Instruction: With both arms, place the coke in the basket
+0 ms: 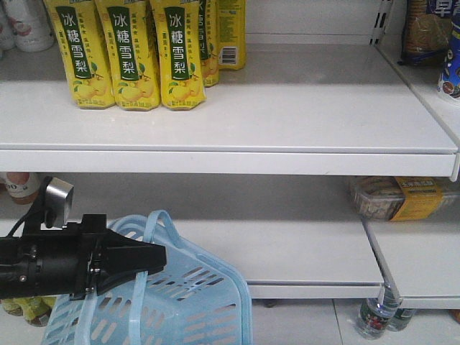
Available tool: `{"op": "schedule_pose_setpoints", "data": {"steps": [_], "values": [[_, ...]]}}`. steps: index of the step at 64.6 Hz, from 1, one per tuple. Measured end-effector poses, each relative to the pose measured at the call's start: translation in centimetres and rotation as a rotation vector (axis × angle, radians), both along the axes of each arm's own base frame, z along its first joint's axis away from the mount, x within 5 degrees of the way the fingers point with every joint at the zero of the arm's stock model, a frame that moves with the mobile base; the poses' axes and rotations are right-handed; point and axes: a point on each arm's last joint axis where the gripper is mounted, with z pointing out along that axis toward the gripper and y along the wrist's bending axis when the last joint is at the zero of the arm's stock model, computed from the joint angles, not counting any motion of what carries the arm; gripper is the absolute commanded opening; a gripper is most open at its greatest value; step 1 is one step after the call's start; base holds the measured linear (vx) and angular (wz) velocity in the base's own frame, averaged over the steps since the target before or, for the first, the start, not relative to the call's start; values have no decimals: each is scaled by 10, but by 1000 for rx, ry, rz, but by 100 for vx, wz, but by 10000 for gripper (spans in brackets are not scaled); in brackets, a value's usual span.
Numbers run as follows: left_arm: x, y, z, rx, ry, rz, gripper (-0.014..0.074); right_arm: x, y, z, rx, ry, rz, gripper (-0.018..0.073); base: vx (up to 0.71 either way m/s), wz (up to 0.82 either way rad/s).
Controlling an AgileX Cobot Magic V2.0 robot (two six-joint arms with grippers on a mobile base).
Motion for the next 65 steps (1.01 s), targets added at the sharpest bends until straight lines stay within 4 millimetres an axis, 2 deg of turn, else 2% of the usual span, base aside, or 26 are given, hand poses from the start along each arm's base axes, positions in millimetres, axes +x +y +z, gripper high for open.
{"op": "schedule_pose_setpoints", "data": {"steps": [16,24,47,55,65], "values": [[0,0,0,0,-2,1,-6,0,0,0,0,-2,0,-10,0,0],[-6,1,10,2,-58,-6,-6,0,0,0,0,-2,0,-10,0,0],[-67,8,74,-1,-471,-34,-6,0,0,0,0,-2,0,-10,0,0],[-87,12,83,59,-584,-35,-6,0,0,0,0,-2,0,-10,0,0],[-109,16,80,141,-672,-31,-6,0,0,0,0,-3,0,-10,0,0]]}}
